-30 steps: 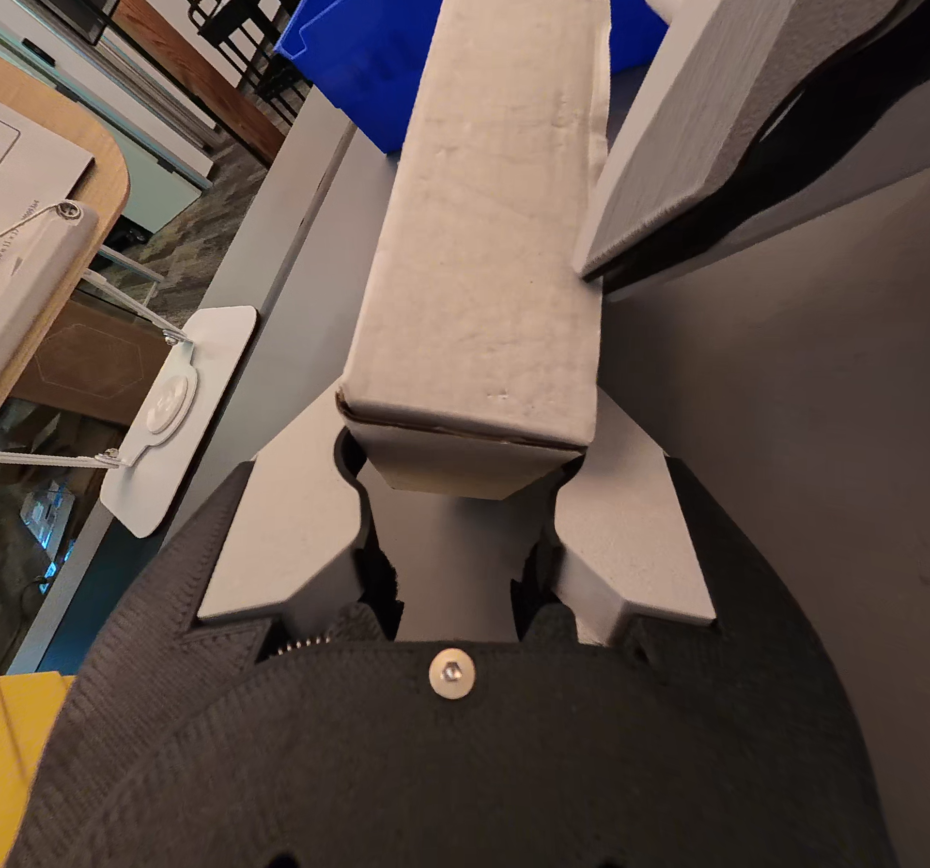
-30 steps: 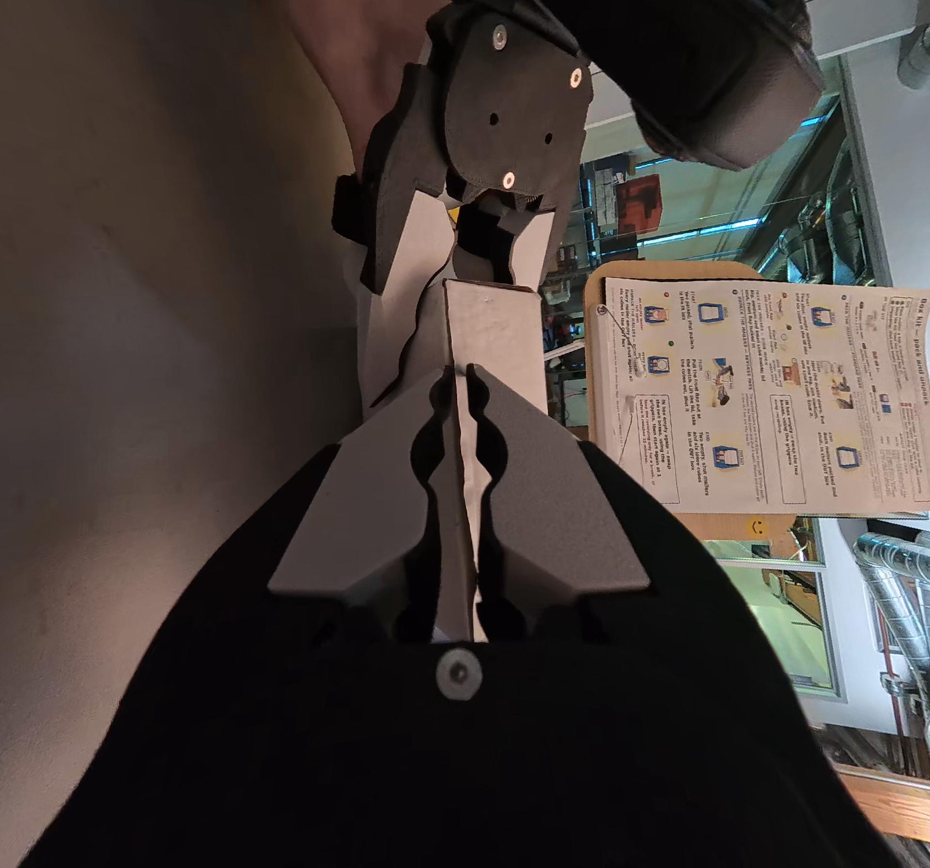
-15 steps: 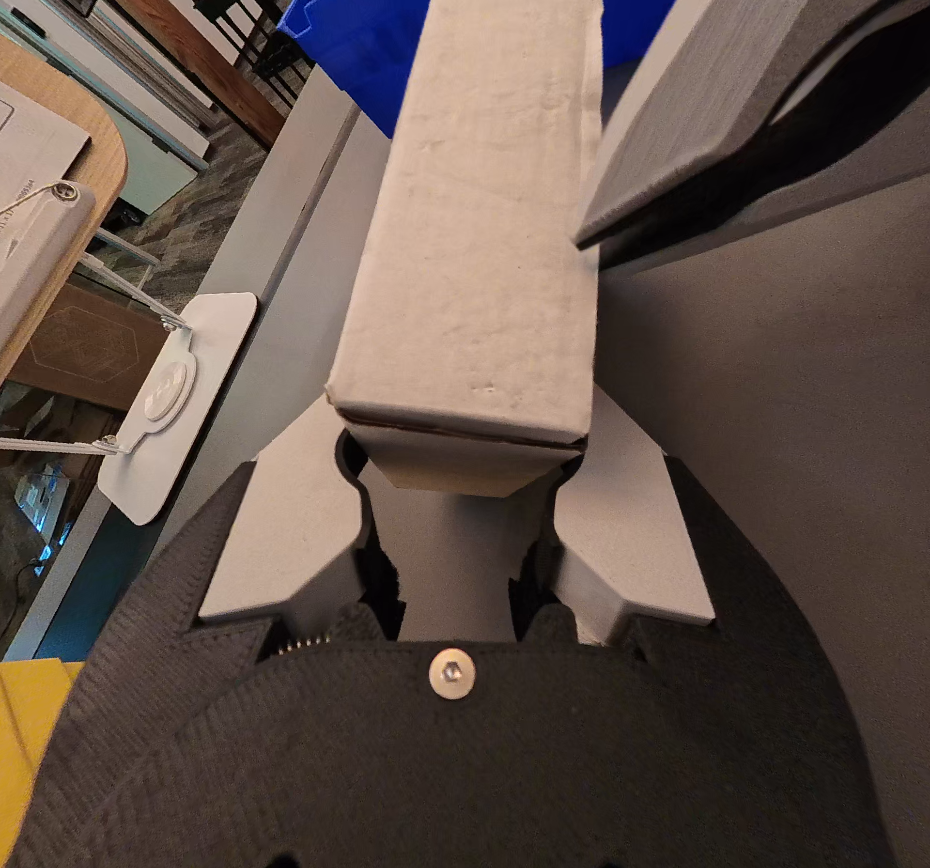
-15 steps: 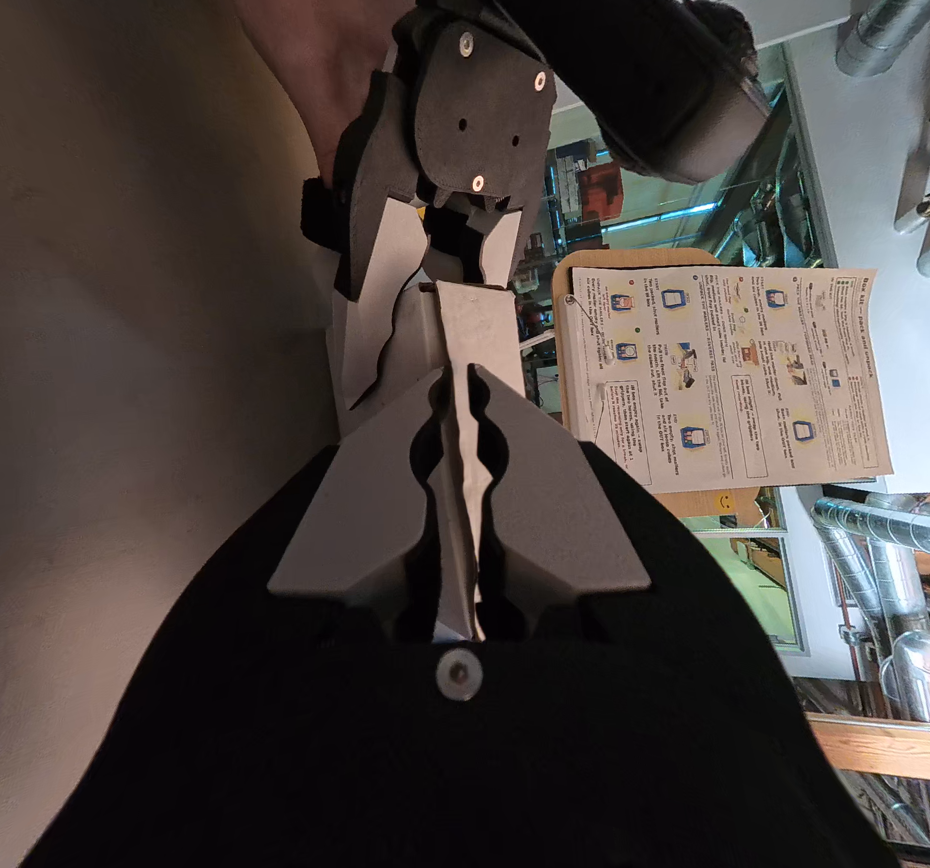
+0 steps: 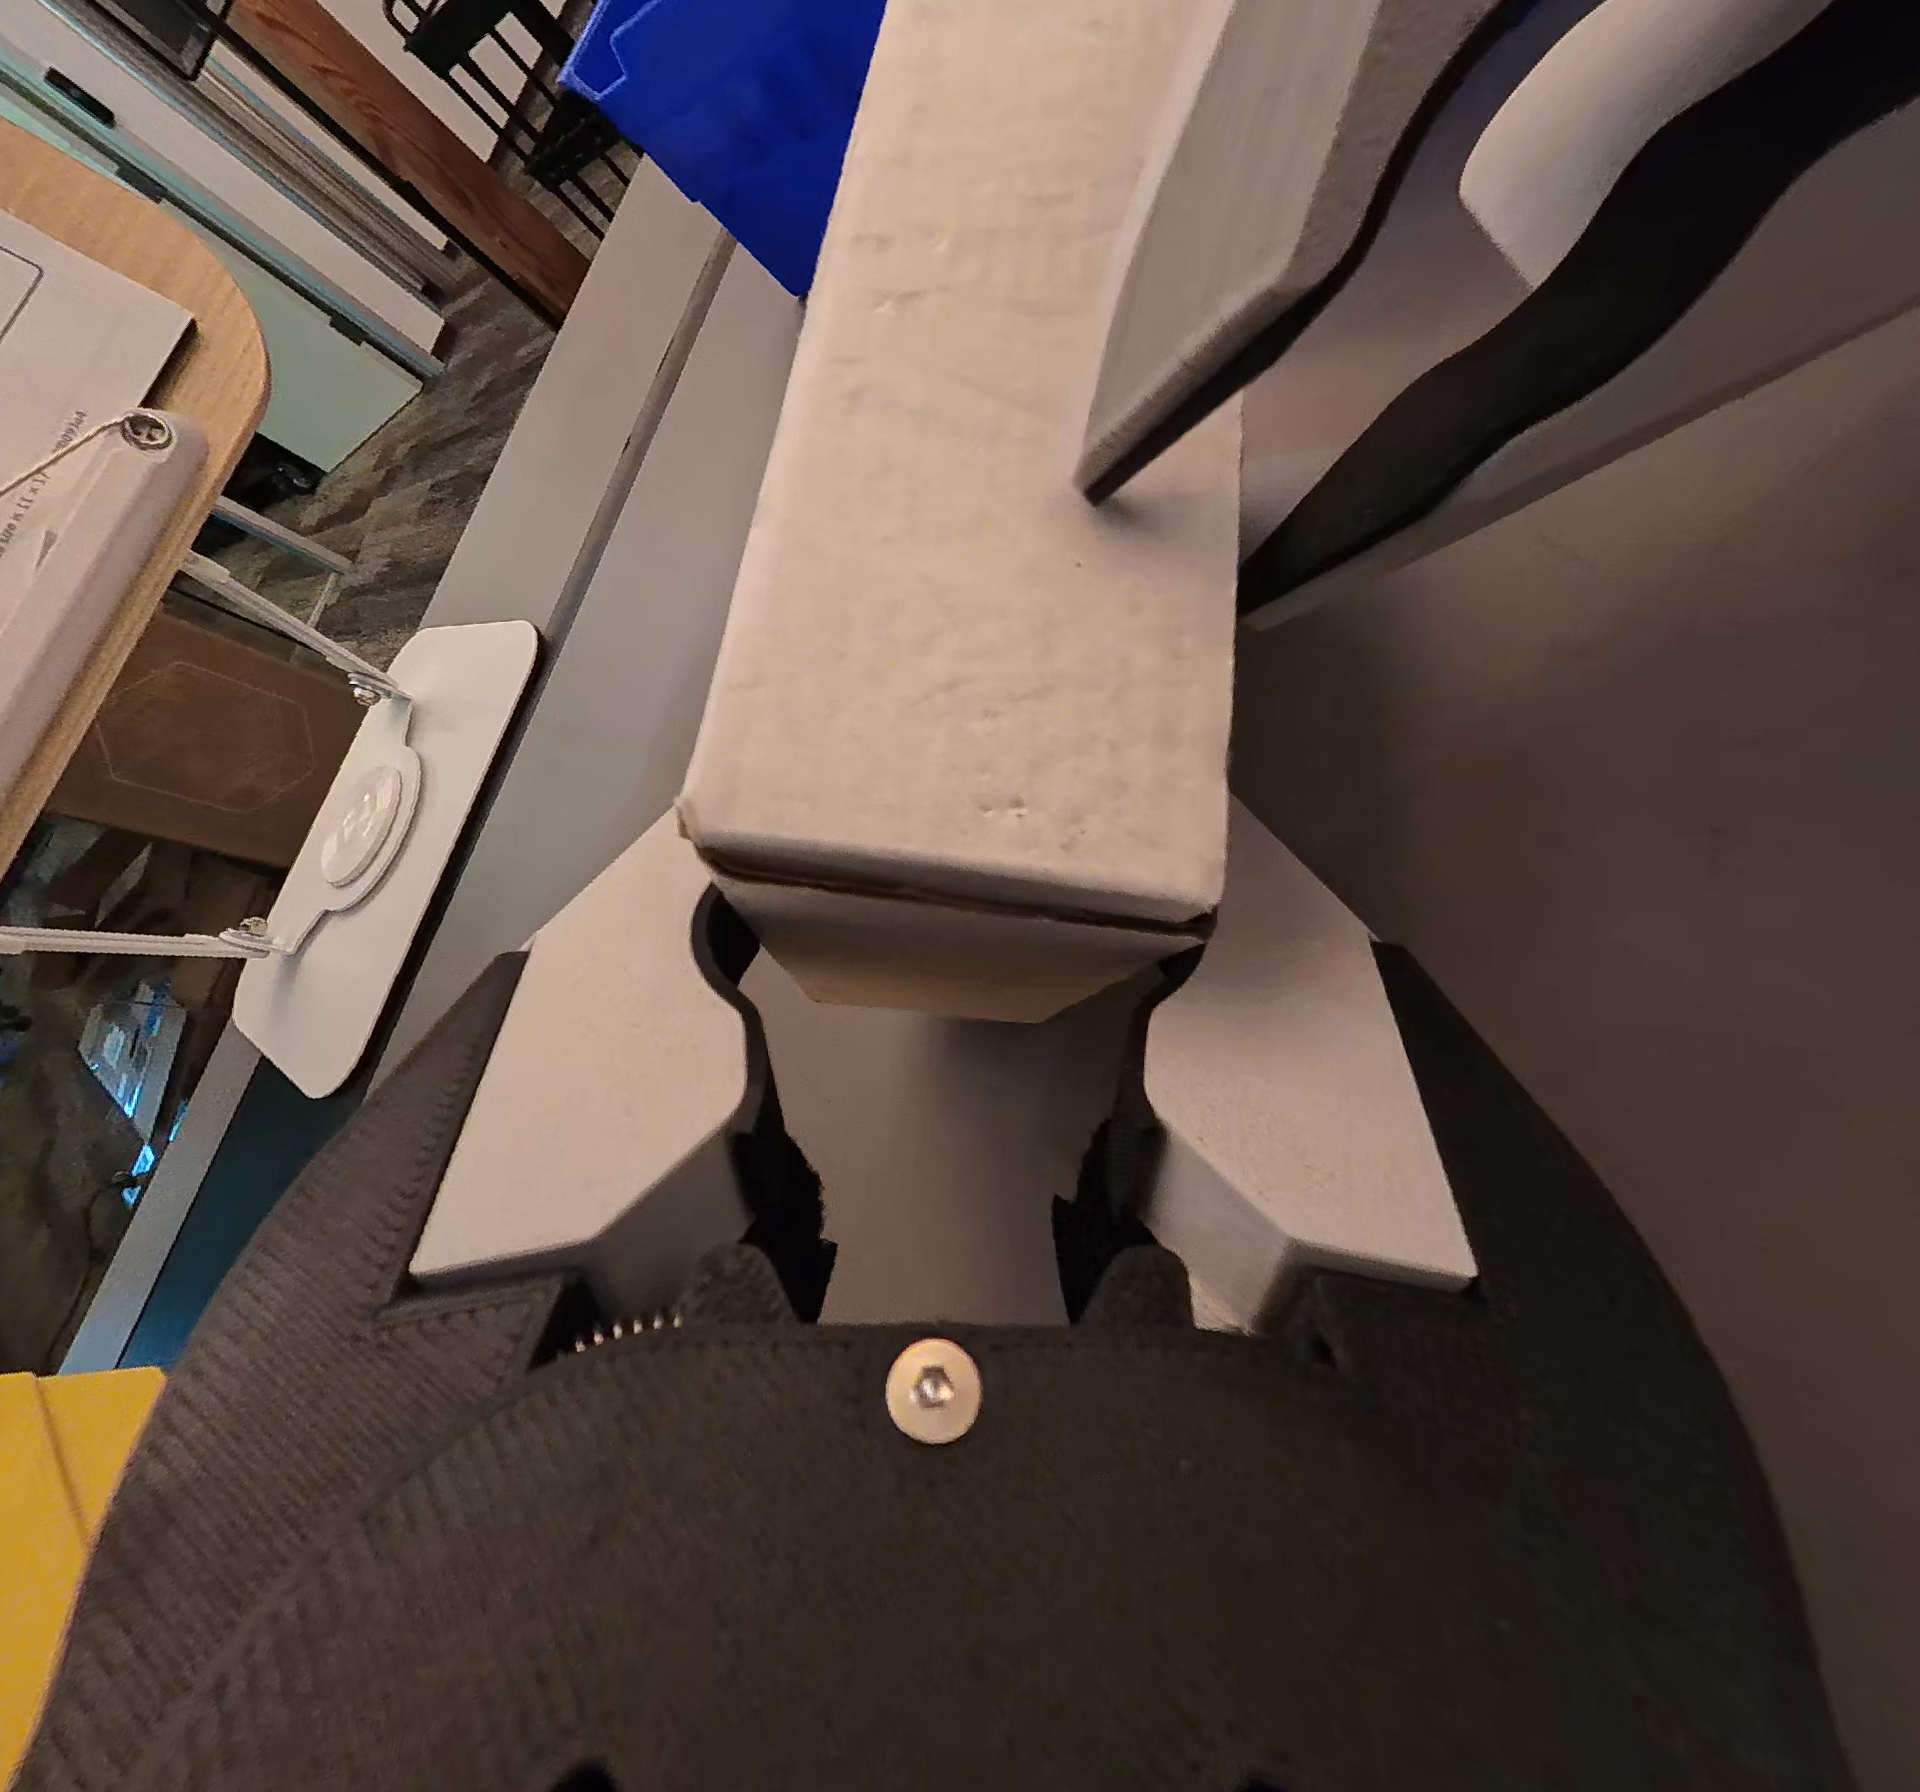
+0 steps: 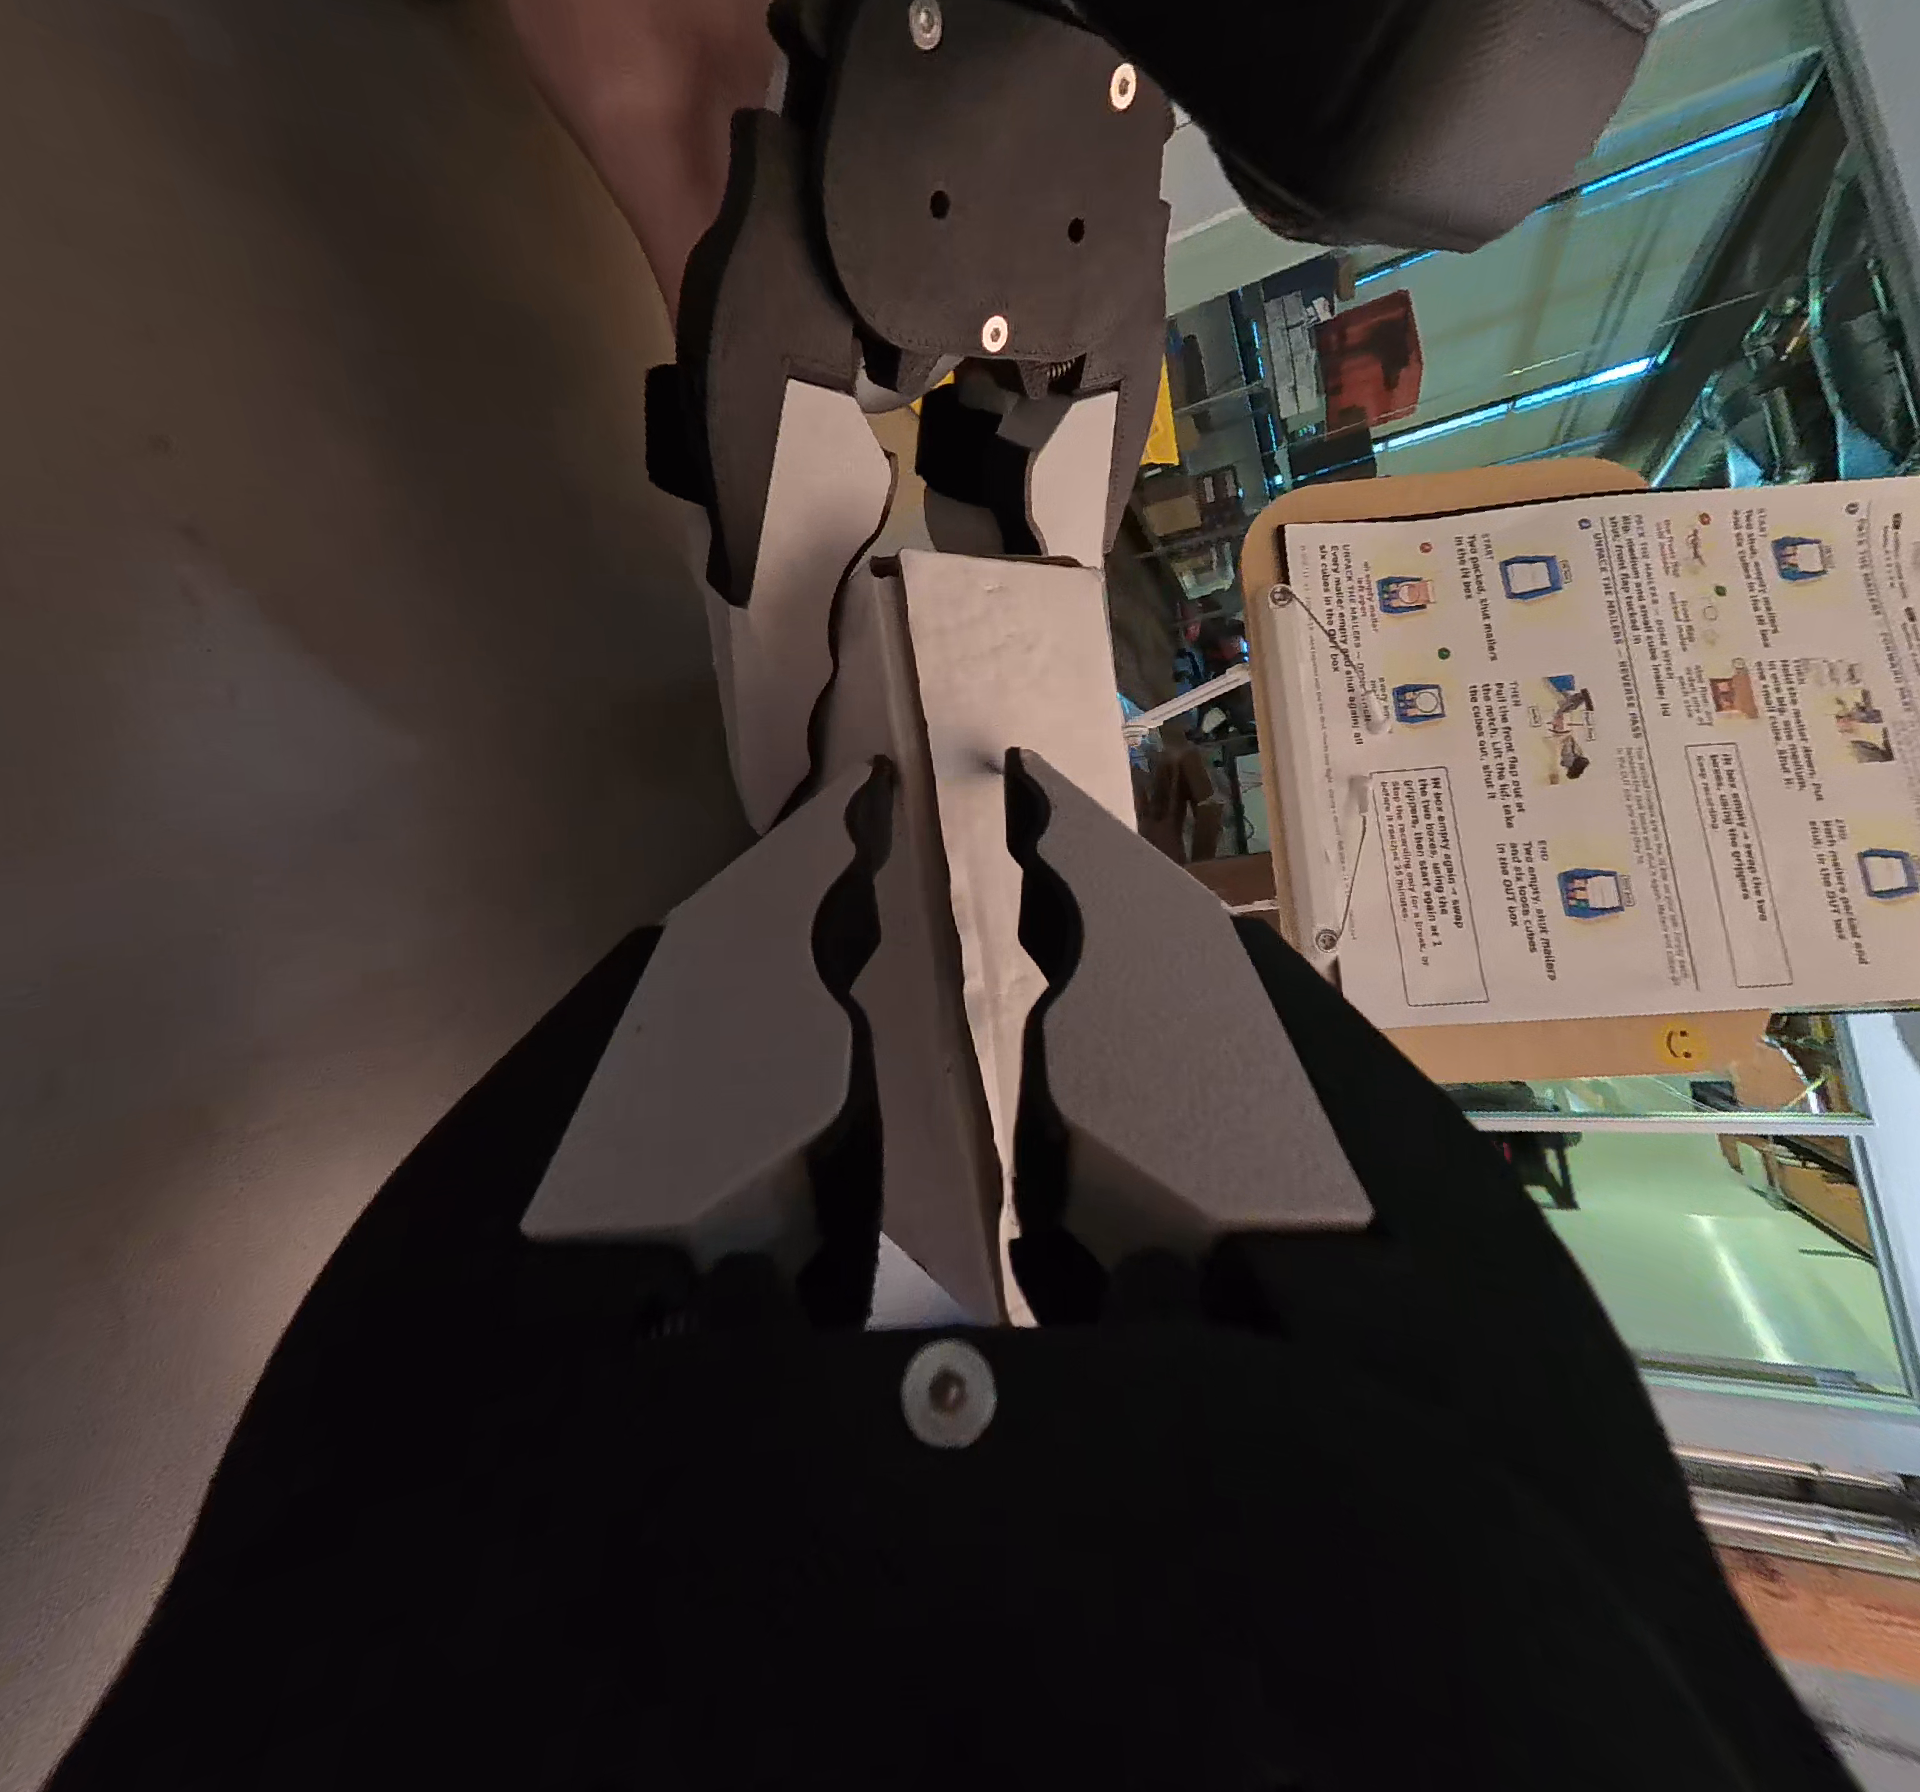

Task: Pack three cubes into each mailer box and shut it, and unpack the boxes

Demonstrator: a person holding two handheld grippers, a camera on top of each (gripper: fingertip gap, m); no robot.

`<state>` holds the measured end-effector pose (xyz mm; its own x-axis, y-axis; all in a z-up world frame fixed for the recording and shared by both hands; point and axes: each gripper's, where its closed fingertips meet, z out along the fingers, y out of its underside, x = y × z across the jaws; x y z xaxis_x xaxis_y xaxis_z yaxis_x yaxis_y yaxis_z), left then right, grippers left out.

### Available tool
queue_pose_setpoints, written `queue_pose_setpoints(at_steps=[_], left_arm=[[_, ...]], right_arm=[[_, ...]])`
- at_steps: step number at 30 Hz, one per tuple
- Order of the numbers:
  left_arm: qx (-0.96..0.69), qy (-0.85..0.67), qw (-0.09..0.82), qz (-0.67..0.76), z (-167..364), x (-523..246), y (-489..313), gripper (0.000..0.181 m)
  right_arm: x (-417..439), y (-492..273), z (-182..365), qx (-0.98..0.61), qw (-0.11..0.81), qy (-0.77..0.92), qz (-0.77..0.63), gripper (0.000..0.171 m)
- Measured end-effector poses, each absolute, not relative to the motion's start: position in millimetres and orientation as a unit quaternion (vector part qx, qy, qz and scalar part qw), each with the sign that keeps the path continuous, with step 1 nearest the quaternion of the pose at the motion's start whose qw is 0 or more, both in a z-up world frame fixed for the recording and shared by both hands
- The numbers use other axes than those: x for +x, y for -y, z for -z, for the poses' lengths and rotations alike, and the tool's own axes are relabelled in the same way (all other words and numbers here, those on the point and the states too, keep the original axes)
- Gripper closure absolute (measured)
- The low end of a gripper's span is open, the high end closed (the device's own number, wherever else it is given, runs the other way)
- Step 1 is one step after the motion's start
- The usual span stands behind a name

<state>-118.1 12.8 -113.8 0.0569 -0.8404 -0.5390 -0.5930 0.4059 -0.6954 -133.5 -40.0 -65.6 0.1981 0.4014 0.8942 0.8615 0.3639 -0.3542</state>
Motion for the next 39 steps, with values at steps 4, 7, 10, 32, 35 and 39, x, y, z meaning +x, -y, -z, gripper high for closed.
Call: queue_pose_setpoints(at_steps=[4,7,10,32,35,39], left_arm=[[-0.525,-0.679,0.500,0.117,114,-118,-12,0.106],[-0.524,-0.680,0.502,0.111,115,-118,-12,0.106],[-0.527,-0.677,0.501,0.113,114,-117,-13,0.106],[-0.463,-0.707,0.534,0.016,120,-118,-14,0.106],[-0.464,-0.708,0.532,0.015,120,-119,-14,0.107],[-0.447,-0.715,0.538,-0.001,121,-120,-14,0.106]], right_arm=[[-134,44,61,-0.526,0.573,0.598,0.194,0.157],[-134,43,64,-0.527,0.571,0.596,0.202,0.158],[-134,43,61,-0.514,0.576,0.595,0.226,0.160],[-113,54,21,-0.522,0.624,0.553,0.182,0.155],[-109,62,21,-0.539,0.617,0.555,0.149,0.149],[-108,66,27,-0.554,0.601,0.563,0.121,0.144]])
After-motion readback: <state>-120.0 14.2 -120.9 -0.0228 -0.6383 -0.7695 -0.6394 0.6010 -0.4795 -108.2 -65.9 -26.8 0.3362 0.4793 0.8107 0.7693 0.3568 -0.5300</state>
